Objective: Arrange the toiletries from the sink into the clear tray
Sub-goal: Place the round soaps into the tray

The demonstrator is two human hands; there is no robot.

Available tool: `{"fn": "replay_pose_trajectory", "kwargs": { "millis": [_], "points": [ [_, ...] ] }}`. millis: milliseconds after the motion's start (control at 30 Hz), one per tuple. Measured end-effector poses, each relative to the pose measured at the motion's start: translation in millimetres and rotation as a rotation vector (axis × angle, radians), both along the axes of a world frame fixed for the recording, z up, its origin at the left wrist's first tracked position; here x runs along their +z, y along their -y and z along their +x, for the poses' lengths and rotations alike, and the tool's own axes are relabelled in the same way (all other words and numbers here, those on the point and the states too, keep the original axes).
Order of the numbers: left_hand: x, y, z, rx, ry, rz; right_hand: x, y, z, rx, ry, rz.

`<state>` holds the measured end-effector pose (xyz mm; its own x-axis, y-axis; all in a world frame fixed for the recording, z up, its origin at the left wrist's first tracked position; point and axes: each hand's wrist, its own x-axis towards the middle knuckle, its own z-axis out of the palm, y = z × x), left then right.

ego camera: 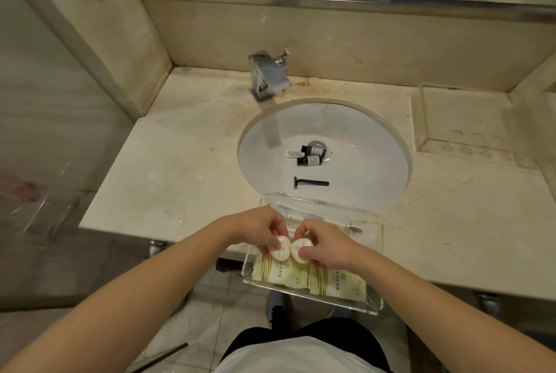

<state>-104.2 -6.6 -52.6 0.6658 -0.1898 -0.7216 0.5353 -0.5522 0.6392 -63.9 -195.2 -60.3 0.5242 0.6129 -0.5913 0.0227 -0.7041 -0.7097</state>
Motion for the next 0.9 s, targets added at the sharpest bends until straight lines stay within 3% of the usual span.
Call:
{"fn": "replay_pose_trajectory", "kwargs": {
  "millis": [400, 633, 900],
  "points": [
    [-6, 8, -12, -0.128, 0.109, 0.233, -14, 1, -21, 0.007, 0.082, -0.037],
    [-1, 6, -9, -0.114, 0.148, 0.243, -18, 2, -33, 0.134, 0.486, -0.078],
    [-3, 8, -7, -0.182, 0.237, 0.31, -22, 13, -34, 0.311, 0.638, -0.084]
  ]
}}
